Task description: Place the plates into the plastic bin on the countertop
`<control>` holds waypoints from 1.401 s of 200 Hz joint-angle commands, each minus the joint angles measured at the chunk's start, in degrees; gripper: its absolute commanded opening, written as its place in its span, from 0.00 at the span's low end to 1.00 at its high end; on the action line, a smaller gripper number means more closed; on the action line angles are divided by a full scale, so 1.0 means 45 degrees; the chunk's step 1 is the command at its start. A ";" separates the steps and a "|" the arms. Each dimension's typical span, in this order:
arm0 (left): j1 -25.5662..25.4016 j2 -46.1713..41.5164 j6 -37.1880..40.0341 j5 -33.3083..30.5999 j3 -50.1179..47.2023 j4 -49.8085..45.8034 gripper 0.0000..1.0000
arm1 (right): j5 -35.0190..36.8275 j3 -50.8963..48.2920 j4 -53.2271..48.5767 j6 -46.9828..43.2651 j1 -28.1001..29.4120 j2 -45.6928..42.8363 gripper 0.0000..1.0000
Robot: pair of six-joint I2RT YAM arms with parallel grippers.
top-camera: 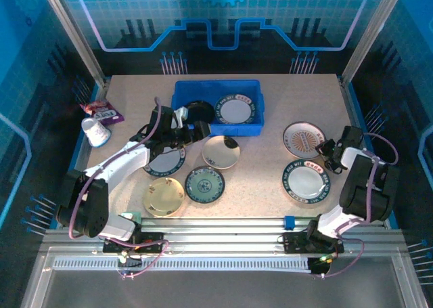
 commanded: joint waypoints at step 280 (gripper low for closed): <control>-0.0517 -0.0029 -0.0074 0.0009 0.0863 -0.0123 0.97 | 0.0181 -0.0297 0.1306 0.1316 0.0590 -0.3368 0.00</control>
